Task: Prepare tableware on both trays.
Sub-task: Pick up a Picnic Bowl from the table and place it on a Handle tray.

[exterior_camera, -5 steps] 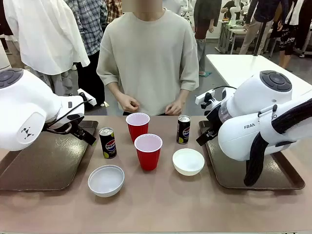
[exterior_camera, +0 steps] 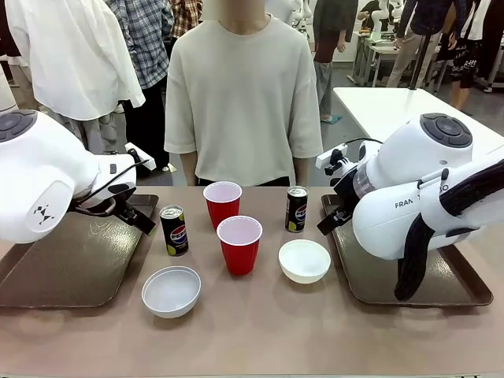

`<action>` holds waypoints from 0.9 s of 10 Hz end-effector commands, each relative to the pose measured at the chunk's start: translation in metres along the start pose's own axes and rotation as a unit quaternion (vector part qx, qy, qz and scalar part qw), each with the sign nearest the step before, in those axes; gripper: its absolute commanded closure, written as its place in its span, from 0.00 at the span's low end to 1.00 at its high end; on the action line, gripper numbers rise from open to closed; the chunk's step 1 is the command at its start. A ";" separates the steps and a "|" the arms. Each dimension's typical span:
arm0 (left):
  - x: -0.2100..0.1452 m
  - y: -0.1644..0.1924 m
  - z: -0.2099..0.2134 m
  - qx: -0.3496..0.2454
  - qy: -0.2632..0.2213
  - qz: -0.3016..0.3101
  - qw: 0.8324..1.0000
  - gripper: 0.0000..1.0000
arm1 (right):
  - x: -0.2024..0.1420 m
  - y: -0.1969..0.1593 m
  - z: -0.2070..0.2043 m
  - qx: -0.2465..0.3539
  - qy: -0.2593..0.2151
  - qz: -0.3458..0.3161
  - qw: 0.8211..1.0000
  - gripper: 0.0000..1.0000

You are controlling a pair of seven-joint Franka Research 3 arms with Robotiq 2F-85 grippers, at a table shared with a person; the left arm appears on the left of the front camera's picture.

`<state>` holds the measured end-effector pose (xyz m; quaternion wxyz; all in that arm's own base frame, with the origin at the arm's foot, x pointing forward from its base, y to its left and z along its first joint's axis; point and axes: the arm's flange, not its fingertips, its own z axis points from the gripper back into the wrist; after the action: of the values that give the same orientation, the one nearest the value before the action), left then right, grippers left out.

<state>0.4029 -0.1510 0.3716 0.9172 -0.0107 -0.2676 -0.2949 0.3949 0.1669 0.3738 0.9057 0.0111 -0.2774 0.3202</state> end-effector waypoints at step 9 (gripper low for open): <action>-0.013 -0.009 0.036 -0.013 0.002 -0.031 0.999 0.00 | 0.001 0.010 0.028 0.001 0.014 0.016 1.000 0.00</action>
<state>0.4012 -0.1529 0.3769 0.9150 -0.0096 -0.2668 -0.3026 0.3929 0.1683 0.3784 0.9052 0.0097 -0.2744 0.3244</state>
